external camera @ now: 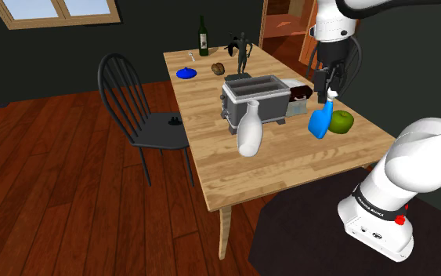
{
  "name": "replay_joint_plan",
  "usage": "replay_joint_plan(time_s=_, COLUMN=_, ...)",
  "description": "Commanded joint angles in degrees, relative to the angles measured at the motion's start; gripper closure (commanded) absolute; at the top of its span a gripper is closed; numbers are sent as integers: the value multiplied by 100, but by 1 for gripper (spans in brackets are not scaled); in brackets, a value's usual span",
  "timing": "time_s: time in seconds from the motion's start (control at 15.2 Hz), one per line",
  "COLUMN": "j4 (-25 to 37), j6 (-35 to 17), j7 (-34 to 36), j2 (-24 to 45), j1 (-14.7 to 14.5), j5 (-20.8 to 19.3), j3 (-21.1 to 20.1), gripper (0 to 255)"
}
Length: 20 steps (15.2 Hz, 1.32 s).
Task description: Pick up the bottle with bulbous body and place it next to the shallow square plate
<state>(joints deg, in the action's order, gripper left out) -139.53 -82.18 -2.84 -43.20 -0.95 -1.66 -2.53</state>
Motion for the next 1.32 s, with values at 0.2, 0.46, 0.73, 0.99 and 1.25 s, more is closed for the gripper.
replay_joint_plan(time_s=0.2, j4=106, j6=-552, j7=102, j2=500, j1=-50, j5=102, j3=-102, gripper=0)
replay_joint_plan(time_s=0.46, j4=348, j6=-1229, j7=228, j2=1205, j1=-106, j5=200, j3=-238, gripper=0)
replay_joint_plan(time_s=0.73, j4=702, j6=-1823, j7=350, j2=1937, j1=-151, j5=251, j3=-369, gripper=0)
replay_joint_plan(time_s=0.99, j4=1161, j6=-2323, j7=477, j2=2680, j1=-191, j5=251, j3=-493, gripper=0)
replay_joint_plan(time_s=1.25, j4=1722, j6=-2723, j7=612, j2=3428, j1=-233, j5=199, j3=-605, gripper=0)
